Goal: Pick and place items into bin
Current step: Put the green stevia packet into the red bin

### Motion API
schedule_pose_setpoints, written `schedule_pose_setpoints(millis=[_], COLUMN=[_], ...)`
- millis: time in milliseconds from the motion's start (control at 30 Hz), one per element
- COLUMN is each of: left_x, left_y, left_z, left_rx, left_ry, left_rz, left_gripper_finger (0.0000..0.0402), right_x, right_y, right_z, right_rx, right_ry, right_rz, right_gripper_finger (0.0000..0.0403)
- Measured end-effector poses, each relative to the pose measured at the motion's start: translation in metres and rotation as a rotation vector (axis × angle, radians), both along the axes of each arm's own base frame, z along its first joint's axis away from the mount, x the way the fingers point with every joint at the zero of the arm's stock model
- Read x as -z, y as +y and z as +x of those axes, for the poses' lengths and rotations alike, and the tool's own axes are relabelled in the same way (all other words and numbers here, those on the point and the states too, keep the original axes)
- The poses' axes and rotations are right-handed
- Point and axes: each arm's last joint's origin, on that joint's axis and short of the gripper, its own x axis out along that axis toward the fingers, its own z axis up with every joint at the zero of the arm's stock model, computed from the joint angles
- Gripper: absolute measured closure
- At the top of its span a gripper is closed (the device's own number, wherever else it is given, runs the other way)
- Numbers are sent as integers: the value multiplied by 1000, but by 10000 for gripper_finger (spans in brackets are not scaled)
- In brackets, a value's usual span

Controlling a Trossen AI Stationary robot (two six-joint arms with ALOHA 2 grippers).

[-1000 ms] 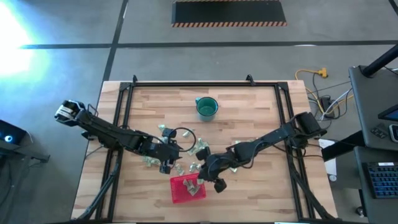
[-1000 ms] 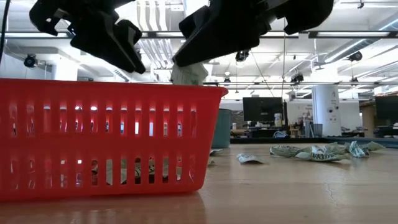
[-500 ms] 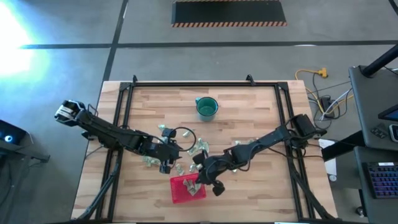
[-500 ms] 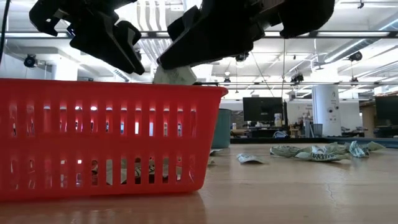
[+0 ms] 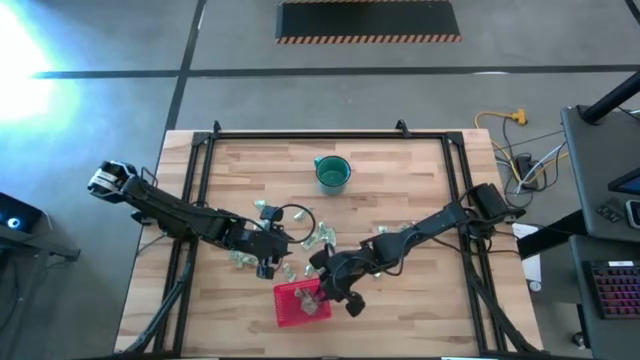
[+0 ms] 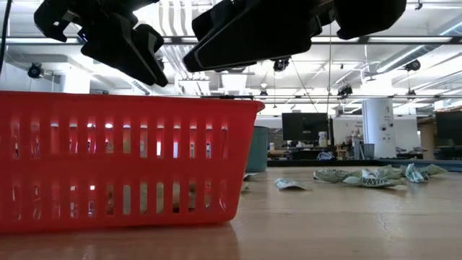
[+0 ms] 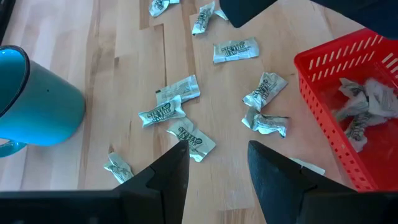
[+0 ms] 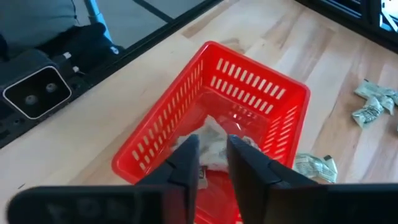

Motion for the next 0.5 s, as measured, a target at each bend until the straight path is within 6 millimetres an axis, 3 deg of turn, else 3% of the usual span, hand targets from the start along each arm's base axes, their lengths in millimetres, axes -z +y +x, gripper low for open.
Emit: schedule_pose_setpoints(millis=[233,500], left_x=[8,24], left_y=[3,12], left_z=[-9,-21], left_rx=[-85,-240], left_ry=[116,194], left_rz=[-28,22], left_gripper_finger=[254,254], right_x=[-14,-29], right_y=[-5,-19], right_z=[-10,-36], right_rx=[50,238], right_ry=[48,194], right_rz=[-37,-181], right_gripper_finger=[278,278])
